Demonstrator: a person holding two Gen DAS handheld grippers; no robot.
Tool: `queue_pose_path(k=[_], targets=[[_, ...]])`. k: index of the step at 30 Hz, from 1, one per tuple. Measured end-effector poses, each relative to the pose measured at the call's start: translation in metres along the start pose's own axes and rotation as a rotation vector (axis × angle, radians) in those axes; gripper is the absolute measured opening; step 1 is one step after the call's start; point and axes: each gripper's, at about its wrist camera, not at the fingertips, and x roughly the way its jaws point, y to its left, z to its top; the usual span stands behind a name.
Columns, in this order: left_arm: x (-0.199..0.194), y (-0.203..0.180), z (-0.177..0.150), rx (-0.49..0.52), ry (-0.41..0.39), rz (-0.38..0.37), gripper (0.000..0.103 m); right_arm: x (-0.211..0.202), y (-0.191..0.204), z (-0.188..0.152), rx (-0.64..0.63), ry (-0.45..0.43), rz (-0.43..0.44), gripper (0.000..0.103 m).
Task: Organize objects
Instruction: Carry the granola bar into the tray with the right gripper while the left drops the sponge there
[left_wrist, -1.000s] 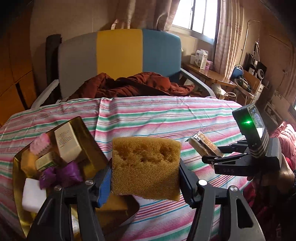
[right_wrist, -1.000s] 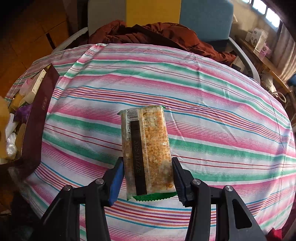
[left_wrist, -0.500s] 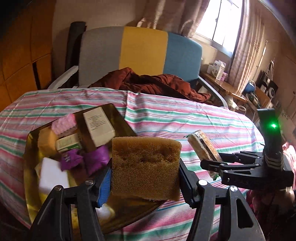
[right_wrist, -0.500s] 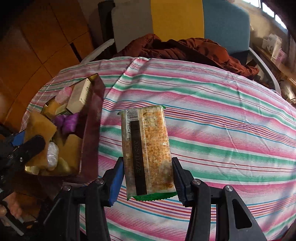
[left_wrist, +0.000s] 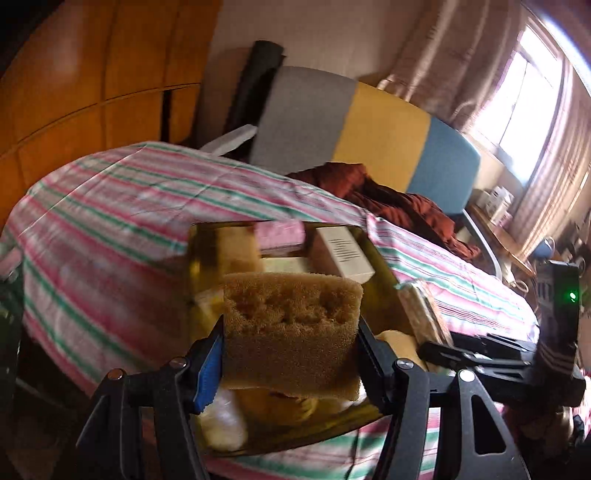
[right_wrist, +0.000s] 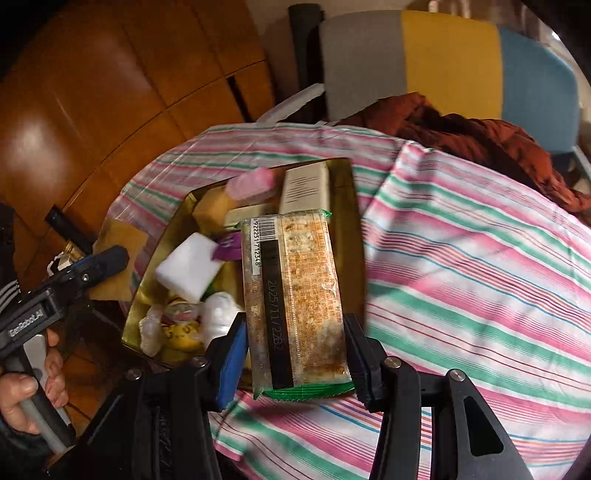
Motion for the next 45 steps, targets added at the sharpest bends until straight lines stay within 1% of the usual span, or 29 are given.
queue_pose_path(k=[2,5,7,13,15,18,20,23,24,26,27,30,32,33,34,36,37,40,45], targets=[[-0.002,0.008,-0.004,-0.007,0.004,0.0,0.063,0.012,0.011,0.006,-0.003,0.003,0.005,0.05],[0.0,0.012,-0.009,-0.016,0.019,-0.015,0.063,0.024,0.014,0.013,0.035,0.001,-0.005,0.05],[0.003,0.01,-0.01,-0.013,0.027,-0.029,0.063,0.029,0.012,0.016,0.058,0.001,-0.033,0.05],[0.019,-0.016,-0.004,0.027,0.035,-0.1,0.063,0.037,0.001,0.022,0.121,0.013,-0.058,0.051],[0.026,-0.025,-0.002,0.034,0.042,-0.107,0.064,0.04,-0.007,0.024,0.157,0.019,-0.042,0.057],[0.042,-0.032,0.001,0.026,0.066,-0.095,0.064,0.04,-0.008,0.022,0.157,0.017,-0.055,0.058],[0.054,-0.034,0.003,0.006,0.086,-0.088,0.064,0.04,-0.009,0.019,0.158,0.023,-0.059,0.062],[0.064,-0.038,0.005,-0.004,0.098,-0.08,0.064,0.039,-0.01,0.011,0.154,0.027,-0.08,0.064],[0.068,-0.04,0.006,-0.006,0.102,-0.071,0.064,0.038,-0.01,0.009,0.154,0.028,-0.084,0.065],[0.074,-0.042,0.006,-0.008,0.104,-0.052,0.065,0.037,-0.011,0.005,0.146,0.026,-0.101,0.07],[0.078,-0.043,0.007,-0.005,0.109,-0.033,0.065,0.035,-0.011,0.004,0.143,0.023,-0.111,0.071],[0.087,-0.042,0.007,-0.016,0.124,-0.031,0.067,0.033,-0.011,0.0,0.138,0.018,-0.114,0.072],[0.091,-0.04,0.007,-0.012,0.127,-0.01,0.069,0.033,-0.009,-0.002,0.126,0.016,-0.123,0.073],[0.093,-0.04,0.006,-0.004,0.135,-0.006,0.072,0.033,-0.008,-0.003,0.121,0.014,-0.128,0.073],[0.095,-0.04,0.005,-0.001,0.141,0.001,0.074,0.033,-0.007,-0.004,0.115,0.013,-0.131,0.074],[0.095,-0.037,0.005,-0.011,0.137,0.009,0.081,0.033,-0.006,-0.006,0.106,0.011,-0.134,0.076],[0.096,-0.036,0.005,-0.012,0.139,0.006,0.082,0.032,-0.004,-0.008,0.103,0.009,-0.136,0.077],[0.092,-0.034,0.006,-0.021,0.132,0.001,0.082,0.031,-0.002,-0.01,0.092,0.005,-0.146,0.079],[0.078,-0.032,0.003,0.002,0.106,0.03,0.082,0.029,0.004,-0.012,0.07,-0.006,-0.162,0.082]])
